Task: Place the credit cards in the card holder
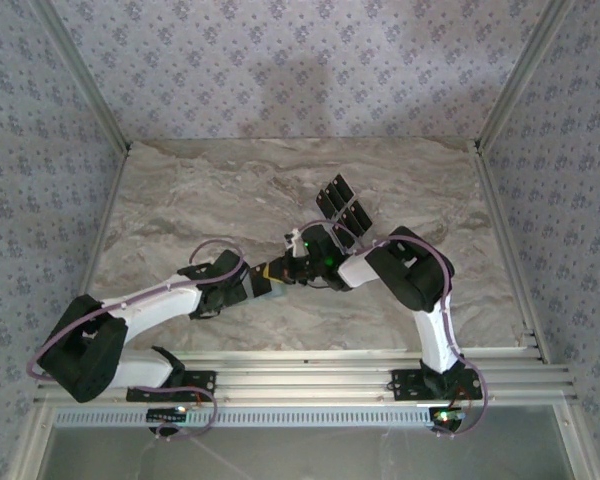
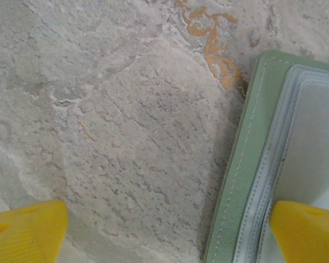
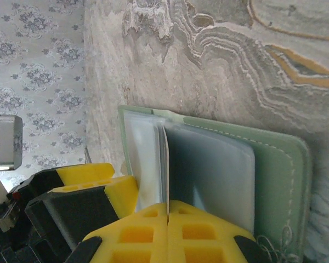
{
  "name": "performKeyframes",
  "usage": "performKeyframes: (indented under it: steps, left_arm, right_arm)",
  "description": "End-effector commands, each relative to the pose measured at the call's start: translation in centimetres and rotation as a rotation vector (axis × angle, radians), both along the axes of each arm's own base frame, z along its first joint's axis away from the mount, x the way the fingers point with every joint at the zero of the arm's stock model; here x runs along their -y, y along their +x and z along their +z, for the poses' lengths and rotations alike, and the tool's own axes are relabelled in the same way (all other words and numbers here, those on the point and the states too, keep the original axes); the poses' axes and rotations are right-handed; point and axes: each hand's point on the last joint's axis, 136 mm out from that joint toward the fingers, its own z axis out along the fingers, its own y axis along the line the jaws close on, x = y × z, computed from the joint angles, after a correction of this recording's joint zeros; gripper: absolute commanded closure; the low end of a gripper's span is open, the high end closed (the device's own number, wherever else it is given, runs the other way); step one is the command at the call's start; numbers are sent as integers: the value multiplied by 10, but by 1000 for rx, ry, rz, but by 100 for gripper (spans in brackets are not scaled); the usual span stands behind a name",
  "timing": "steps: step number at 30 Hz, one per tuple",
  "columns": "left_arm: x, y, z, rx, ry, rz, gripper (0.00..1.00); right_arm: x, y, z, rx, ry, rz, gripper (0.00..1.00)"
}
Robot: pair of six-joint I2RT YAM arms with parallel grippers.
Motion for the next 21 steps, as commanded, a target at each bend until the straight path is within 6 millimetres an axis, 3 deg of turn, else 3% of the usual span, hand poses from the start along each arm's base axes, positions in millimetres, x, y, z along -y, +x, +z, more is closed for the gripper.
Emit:
performKeyframes:
  steps: [1,21]
  left_arm:
    - [-21,-31,-18,-121,79,2,4]
    - [-21,-32,-19,-124,80,3,4]
  right_arm:
    - [-7,-13,-11,-41,-3,62,100]
    - [-22,-16,-7,-46,25,97,100]
